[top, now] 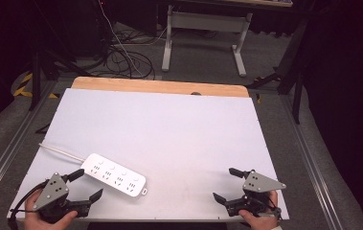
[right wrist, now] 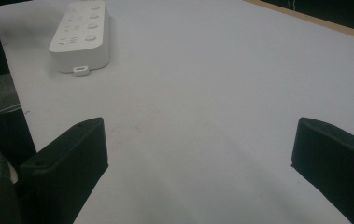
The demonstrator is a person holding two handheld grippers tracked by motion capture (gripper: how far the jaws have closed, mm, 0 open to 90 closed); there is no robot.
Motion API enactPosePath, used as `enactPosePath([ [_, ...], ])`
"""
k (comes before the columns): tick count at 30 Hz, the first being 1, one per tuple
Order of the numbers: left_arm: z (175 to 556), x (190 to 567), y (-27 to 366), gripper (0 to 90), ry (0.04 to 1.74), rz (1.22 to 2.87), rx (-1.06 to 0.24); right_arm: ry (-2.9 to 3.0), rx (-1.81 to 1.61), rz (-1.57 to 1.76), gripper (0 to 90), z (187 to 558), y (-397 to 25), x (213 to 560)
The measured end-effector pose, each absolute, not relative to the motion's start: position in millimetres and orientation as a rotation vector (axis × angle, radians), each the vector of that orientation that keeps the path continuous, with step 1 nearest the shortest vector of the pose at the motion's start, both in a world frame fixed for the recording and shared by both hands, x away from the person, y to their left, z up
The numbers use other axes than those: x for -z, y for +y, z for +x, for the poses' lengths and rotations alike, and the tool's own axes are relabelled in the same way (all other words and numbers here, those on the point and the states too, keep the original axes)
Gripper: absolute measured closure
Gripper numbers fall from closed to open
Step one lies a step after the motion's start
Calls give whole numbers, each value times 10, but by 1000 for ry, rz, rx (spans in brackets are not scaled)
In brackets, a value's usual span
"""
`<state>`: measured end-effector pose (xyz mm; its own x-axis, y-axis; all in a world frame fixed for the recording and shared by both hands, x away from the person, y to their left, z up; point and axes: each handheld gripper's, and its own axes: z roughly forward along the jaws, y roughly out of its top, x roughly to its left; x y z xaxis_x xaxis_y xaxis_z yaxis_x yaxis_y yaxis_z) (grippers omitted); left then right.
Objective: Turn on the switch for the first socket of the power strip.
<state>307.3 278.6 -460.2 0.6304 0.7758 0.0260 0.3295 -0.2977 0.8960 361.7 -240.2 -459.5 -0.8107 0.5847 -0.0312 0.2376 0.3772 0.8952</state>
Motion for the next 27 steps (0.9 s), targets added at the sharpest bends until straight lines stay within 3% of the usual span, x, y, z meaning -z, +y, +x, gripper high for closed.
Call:
enactPosePath([
  [27, 3048, 4517, 2766, 206, 852, 1906, -562, 2302, -1398, 708, 53, 3608, -2394, 4598],
])
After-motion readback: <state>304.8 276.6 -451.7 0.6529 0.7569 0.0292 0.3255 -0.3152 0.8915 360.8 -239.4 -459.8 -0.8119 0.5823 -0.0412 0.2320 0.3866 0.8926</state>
